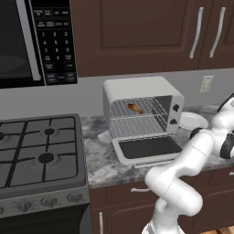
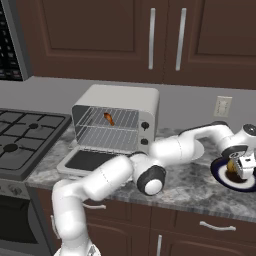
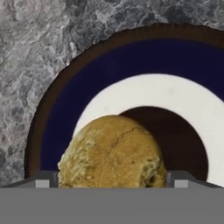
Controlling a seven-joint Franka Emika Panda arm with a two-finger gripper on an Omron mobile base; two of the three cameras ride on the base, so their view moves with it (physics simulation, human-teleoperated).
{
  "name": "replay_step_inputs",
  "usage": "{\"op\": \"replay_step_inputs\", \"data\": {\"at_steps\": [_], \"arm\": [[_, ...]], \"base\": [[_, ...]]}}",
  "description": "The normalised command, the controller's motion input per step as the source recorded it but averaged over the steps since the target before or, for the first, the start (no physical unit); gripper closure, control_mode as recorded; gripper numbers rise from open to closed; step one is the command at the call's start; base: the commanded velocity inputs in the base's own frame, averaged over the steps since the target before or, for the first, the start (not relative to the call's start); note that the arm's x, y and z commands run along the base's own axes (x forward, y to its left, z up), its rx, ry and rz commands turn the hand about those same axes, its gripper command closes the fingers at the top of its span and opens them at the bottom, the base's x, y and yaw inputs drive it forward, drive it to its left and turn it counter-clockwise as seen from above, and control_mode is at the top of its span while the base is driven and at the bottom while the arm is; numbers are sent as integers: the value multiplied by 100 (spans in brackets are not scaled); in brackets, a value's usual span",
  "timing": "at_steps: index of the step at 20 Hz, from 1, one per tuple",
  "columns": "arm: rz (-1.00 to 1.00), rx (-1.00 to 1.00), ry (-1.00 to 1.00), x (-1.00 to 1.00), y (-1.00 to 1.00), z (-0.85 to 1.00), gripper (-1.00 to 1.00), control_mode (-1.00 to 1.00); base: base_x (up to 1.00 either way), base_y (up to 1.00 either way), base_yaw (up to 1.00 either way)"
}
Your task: Open the toaster oven door. Place the bread on the bottom rack in the toaster oven and place the chicken drumstick on the top rack.
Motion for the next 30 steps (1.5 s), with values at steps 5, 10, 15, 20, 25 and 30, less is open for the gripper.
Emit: {"op": "replay_step_inputs", "data": {"at_steps": [5, 10, 15, 20, 25, 30], "arm": [[0, -3, -5, -2, 23, 6, 100, -100], [13, -4, -16, -83, 86, 57, 100, -100], [24, 0, -5, -100, 100, 33, 100, -100], [25, -3, -3, -93, 100, 10, 100, -100], [21, 0, -12, -41, 100, 37, 100, -100], [13, 0, -18, -25, 100, 39, 100, -100]], "base": [[0, 0, 0], [0, 0, 0], [0, 0, 0], [0, 0, 0], [0, 0, 0], [0, 0, 0]]}}
